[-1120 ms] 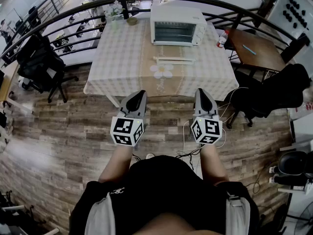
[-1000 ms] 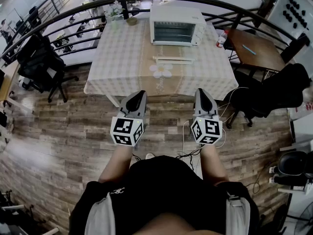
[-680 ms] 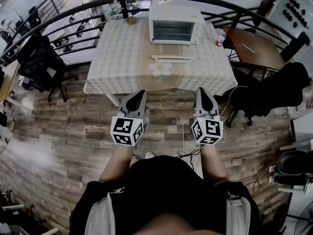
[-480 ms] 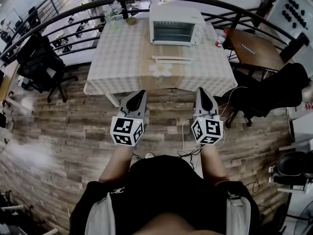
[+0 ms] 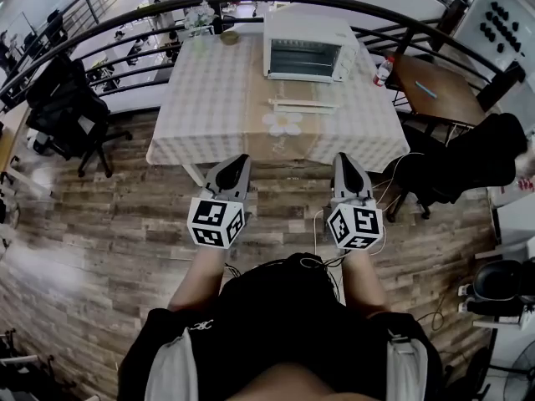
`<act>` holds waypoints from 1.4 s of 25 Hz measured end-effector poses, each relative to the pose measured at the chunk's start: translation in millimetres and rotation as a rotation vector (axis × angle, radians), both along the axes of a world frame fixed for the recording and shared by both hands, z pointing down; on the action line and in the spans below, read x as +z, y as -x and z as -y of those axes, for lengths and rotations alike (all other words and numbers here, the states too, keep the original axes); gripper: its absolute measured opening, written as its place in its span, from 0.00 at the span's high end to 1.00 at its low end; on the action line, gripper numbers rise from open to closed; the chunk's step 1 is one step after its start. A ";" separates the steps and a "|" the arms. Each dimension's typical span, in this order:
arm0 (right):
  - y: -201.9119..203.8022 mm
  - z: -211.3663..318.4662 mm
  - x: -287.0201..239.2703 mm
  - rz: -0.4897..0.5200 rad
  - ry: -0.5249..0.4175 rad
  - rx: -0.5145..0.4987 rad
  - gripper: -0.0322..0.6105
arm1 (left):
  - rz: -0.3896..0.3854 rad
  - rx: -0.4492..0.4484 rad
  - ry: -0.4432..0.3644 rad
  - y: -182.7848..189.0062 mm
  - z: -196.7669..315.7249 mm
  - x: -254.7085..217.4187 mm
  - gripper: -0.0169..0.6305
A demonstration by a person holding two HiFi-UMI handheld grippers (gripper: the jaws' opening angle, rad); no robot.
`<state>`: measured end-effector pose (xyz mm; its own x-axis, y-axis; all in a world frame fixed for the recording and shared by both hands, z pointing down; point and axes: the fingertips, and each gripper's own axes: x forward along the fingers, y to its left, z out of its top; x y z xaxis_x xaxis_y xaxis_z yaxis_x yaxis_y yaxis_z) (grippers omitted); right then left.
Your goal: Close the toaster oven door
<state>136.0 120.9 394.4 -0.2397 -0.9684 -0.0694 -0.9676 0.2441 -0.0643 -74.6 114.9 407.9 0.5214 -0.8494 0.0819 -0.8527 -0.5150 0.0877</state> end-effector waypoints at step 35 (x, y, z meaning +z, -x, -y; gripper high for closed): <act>-26.0 350.4 -21.9 -0.007 -0.087 -0.122 0.96 | 0.045 -0.126 -0.088 -33.5 311.9 -32.8 0.94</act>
<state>162.0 -229.5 372.5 -0.3557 -0.9226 -0.1492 -0.9309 0.3639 -0.0309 -41.1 -197.0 375.1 0.4077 -0.9128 0.0252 -0.9131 -0.4076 0.0071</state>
